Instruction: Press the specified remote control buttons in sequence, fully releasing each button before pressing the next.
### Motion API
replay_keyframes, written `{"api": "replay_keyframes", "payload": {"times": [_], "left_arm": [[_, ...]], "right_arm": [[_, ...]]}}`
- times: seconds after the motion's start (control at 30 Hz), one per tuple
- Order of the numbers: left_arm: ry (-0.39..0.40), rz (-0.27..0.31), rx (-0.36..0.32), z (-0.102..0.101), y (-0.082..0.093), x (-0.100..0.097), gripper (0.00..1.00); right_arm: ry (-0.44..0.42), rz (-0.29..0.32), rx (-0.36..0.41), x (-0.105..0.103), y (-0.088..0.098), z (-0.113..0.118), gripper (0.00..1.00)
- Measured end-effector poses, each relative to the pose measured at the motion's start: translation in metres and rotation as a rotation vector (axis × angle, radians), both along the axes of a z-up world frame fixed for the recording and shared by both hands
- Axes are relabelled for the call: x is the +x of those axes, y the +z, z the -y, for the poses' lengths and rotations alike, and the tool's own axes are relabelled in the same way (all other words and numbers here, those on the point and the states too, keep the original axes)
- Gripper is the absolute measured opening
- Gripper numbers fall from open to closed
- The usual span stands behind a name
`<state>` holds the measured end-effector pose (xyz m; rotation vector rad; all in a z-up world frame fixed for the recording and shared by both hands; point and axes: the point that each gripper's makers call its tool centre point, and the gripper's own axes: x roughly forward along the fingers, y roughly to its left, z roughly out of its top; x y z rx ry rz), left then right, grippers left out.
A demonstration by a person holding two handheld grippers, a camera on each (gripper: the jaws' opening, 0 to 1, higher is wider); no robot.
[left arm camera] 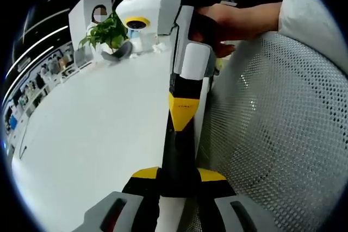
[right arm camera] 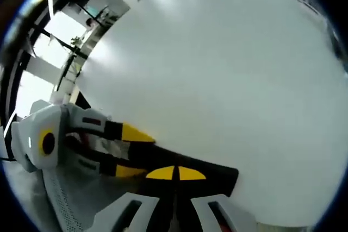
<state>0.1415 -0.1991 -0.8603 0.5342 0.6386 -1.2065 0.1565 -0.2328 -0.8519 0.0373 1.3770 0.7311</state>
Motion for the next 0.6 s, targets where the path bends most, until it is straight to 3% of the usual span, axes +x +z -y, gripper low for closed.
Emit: {"api": "replay_keyframes", "payload": {"times": [0.2, 0.6], "left_arm": [[0.003, -0.003, -0.002, 0.0003, 0.0004, 0.0003, 0.24], [0.002, -0.002, -0.002, 0.0007, 0.0001, -0.0006, 0.24]], "right_arm": [[-0.073, -0.083, 0.046, 0.0013, 0.0003, 0.003, 0.0], [-0.111, -0.149, 0.072, -0.0075, 0.0056, 0.0039, 0.0]]}}
